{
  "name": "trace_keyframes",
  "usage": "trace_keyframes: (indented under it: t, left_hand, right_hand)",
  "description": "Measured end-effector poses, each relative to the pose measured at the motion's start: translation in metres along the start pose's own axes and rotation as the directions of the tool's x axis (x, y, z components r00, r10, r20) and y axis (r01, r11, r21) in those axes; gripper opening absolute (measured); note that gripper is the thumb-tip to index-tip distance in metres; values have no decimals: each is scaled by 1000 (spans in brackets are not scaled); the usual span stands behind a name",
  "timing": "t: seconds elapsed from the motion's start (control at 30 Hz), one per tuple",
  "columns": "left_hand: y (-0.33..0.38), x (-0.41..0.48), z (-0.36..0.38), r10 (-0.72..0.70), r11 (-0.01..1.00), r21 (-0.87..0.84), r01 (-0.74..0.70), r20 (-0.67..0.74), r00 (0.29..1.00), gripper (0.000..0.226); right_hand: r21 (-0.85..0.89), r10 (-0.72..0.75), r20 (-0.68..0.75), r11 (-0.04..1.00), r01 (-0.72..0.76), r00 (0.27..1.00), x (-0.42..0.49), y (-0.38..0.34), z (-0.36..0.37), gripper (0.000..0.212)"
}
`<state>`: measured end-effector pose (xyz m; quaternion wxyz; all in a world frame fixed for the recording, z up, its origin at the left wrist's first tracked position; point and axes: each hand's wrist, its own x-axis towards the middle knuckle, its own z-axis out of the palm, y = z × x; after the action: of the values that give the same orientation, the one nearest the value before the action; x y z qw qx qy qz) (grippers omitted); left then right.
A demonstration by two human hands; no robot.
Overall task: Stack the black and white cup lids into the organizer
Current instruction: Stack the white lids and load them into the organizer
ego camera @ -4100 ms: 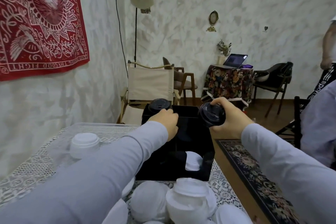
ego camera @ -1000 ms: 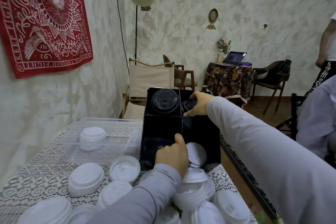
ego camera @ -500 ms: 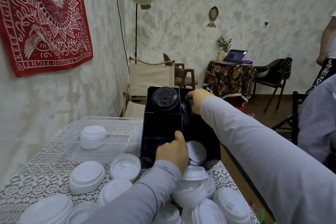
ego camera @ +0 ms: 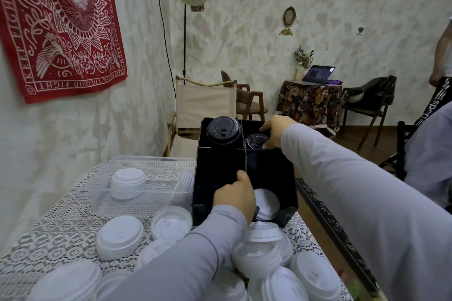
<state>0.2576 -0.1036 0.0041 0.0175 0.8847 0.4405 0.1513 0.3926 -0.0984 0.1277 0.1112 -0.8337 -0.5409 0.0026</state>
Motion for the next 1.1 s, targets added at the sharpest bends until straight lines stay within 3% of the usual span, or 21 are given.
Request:
trace_keyframes:
  t: [0.2,0.47,0.77,0.9,0.97,1.1]
  left_hand:
    - [1,7,-2,-21,1000,-10,21,0,1000,32]
    - [-2,28,-2,-79,996,-31,81,67,995,23]
    - [-4,38,-2,-119,991,-47,125,123,985,25]
    - [-6,40,-4,-133,982,-112,153,170,976,27]
    - [-10,38,-9,-102,985,-119,126,188,977,33]
    - [-26,21,-31,60,998,-27,-57,138,989,31]
  right_hand:
    - [97,-126,-117,986,137,985,-14,13,19,29]
    - [-8,-226,-133,974,227,965,-17,22,76,60]
    - [-59,-261,-129,965,256,957,-7,30,97,70]
    - [-112,-240,-47,966,234,969,-12,28,94,76]
    - [-123,-211,8,970,211,977,-15,24,92,78]
    - [-78,-175,62,981,180,983,-28,14,76,69]
